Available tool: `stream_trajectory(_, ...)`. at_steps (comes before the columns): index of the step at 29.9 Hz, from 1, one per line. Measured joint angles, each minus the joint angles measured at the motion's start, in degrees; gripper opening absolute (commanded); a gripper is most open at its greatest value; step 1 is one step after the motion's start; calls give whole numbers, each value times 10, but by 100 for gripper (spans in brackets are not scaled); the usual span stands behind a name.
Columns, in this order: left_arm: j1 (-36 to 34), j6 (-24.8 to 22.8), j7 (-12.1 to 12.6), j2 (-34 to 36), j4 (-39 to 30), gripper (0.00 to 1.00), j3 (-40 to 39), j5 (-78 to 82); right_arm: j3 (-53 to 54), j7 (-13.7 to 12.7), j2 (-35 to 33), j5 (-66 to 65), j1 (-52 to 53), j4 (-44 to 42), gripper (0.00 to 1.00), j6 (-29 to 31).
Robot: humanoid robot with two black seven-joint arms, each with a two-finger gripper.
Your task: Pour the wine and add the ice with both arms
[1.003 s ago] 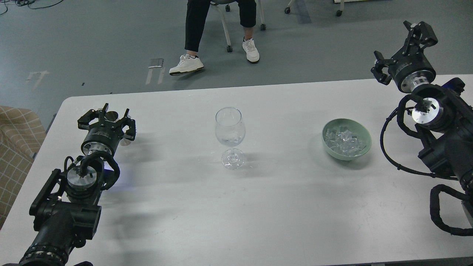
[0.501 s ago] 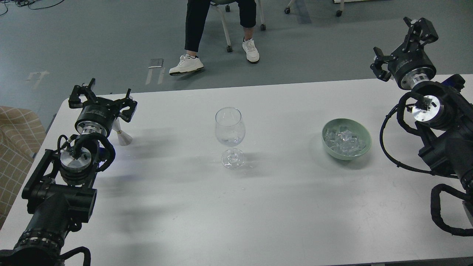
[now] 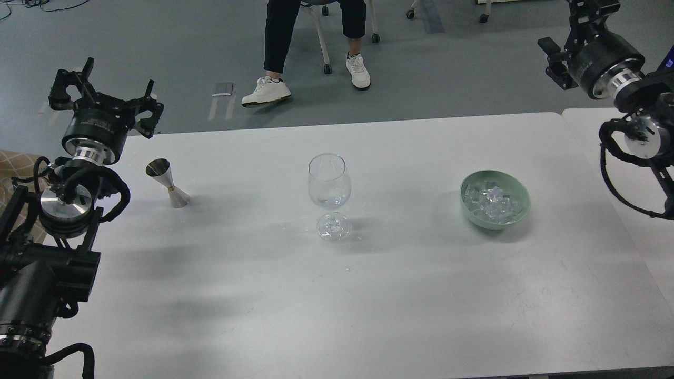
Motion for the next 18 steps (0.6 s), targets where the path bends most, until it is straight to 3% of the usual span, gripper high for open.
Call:
stream_trajectory(9, 4, -16, -9, -8, 0, 98, 19, 67, -124, 1, -133, -218, 16, 150, 100, 6)
stream_trajectory(18, 6, -17, -13, -18, -5, 98, 19, 76, -249, 35, -147, -433, 8, 206, 99, 5)
